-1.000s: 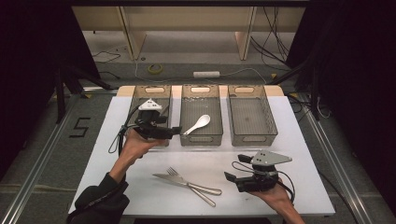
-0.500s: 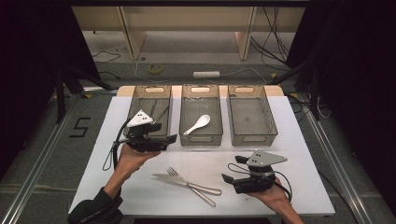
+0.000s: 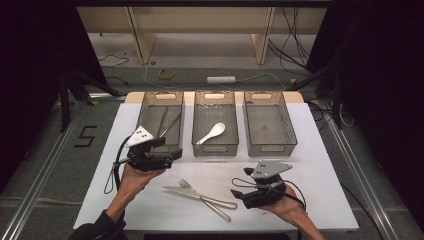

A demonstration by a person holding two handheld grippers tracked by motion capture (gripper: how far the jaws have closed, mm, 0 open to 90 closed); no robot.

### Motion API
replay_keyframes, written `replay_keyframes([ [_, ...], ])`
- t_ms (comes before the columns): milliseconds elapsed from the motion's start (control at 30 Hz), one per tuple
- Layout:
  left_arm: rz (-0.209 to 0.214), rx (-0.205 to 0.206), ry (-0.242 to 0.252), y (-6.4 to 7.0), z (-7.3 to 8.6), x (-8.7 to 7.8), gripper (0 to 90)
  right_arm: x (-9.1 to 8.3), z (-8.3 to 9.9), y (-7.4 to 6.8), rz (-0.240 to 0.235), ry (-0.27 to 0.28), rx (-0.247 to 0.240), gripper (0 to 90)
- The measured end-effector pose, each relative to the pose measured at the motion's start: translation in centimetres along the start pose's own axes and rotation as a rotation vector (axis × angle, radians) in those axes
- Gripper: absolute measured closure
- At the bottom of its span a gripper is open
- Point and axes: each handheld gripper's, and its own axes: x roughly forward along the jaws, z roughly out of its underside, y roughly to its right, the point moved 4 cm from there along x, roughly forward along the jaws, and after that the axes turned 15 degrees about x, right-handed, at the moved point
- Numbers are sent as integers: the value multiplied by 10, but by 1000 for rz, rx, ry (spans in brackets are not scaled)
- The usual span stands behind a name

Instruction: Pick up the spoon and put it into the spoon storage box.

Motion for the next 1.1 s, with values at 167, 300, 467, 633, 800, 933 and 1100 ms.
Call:
replay_keyframes([
  [167,5,-1,4,1,5,-6,189,11,-5,-4,-1,-46,-24,221],
  [300,5,7,4,3,7,-9,188,17,-8,-6,2,-68,-41,221],
  [467,9,17,10,5,8,-13,182,22,-12,-9,-1,-100,-56,221],
  [633,10,18,8,7,11,-15,181,27,-16,-12,5,-141,-73,219],
  [800,7,22,20,8,12,-18,181,34,-20,-17,-1,-181,-92,219],
  [933,2,25,24,10,13,-20,181,39,-22,-21,-8,-208,-121,224],
  [1100,1,30,25,12,14,-22,181,49,-22,-28,-16,-239,-139,237],
])
